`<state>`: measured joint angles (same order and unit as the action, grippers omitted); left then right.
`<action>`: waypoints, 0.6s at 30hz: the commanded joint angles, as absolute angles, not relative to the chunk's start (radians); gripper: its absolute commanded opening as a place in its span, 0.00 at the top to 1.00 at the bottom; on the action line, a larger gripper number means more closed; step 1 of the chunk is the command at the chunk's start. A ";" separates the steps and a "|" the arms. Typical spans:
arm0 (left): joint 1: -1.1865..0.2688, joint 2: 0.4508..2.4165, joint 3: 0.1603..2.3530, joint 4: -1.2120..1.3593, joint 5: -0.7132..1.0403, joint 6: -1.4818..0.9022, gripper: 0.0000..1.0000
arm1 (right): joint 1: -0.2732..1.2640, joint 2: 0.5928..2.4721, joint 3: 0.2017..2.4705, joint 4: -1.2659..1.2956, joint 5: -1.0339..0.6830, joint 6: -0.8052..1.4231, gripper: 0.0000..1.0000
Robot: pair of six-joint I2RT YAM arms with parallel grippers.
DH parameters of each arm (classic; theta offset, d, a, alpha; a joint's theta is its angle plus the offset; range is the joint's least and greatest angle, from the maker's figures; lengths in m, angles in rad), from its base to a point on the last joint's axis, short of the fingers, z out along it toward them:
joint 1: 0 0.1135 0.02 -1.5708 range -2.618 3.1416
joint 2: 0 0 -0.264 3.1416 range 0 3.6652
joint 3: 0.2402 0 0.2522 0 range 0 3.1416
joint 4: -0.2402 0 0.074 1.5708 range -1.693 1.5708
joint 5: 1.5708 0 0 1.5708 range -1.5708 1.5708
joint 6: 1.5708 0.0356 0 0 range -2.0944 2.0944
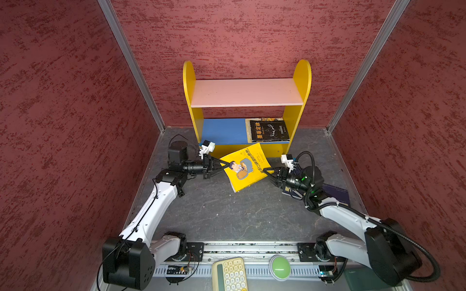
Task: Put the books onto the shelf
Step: 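Carry the upright yellow book toward the blue shelf with both grippers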
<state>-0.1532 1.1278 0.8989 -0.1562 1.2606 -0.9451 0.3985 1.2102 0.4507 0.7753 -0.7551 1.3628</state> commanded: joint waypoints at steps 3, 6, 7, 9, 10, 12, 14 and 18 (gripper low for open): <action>-0.158 1.123 0.940 -0.096 1.332 -0.918 1.00 | 0.393 1.289 0.453 1.040 -0.754 1.459 0.60; -0.160 1.125 0.936 -0.097 1.318 -0.918 1.00 | 0.392 1.323 0.470 1.077 -0.780 1.475 0.72; -0.159 1.129 0.936 -0.097 1.311 -0.917 1.00 | 0.392 1.329 0.476 1.081 -0.788 1.477 0.76; -0.160 1.142 0.940 -0.093 1.295 -0.920 1.00 | 0.391 1.326 0.484 1.076 -0.786 1.477 0.79; -0.160 1.152 0.944 -0.096 1.279 -0.921 1.00 | 0.390 1.322 0.487 1.069 -0.783 1.476 0.80; -0.160 1.176 0.959 -0.097 1.240 -0.925 0.96 | 0.386 1.307 0.492 1.051 -0.769 1.471 0.83; -0.159 1.204 0.975 -0.093 1.179 -0.941 0.92 | 0.379 1.290 0.498 1.030 -0.751 1.467 0.85; -0.157 1.243 0.998 -0.043 1.020 -1.008 0.74 | 0.354 1.260 0.516 1.006 -0.706 1.465 0.85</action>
<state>-0.1535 1.2377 0.9501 -0.1467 1.1458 -0.9562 0.3614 1.2999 0.4709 0.9791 -0.7155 1.4834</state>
